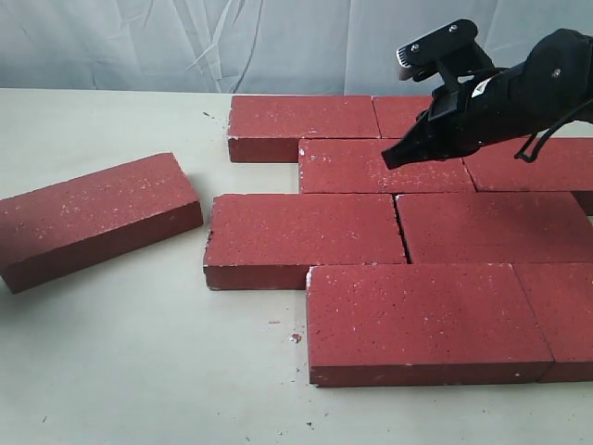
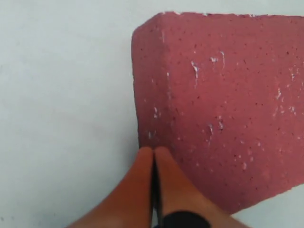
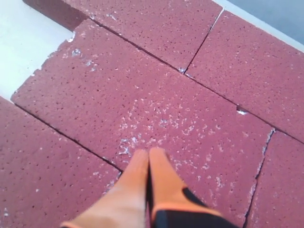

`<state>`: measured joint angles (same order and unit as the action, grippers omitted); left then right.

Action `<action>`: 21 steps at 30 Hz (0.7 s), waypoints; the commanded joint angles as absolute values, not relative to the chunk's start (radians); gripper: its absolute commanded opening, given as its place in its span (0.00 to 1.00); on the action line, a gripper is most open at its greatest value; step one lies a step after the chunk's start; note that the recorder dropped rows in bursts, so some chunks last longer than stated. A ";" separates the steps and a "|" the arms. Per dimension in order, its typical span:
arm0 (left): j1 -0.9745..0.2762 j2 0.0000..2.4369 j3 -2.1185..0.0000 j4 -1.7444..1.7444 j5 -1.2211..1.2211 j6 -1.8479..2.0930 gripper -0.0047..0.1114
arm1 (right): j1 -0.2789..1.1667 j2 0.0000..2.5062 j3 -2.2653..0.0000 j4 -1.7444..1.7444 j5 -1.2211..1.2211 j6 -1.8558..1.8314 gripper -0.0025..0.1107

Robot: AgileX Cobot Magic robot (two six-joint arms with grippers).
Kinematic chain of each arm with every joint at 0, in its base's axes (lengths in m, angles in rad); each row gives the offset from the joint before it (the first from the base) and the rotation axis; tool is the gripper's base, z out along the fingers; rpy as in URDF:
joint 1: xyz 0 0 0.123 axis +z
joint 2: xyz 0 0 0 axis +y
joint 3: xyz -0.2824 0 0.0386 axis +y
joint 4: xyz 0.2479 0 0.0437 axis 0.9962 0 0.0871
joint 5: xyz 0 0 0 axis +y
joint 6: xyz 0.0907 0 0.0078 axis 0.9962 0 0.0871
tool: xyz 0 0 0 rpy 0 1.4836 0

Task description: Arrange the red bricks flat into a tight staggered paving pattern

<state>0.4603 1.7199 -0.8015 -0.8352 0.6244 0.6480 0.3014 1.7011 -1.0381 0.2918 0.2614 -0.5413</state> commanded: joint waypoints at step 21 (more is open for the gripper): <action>0.321 1.416 -0.765 -0.426 0.198 0.605 0.04 | 0.431 2.114 -1.831 0.500 0.899 -0.586 0.01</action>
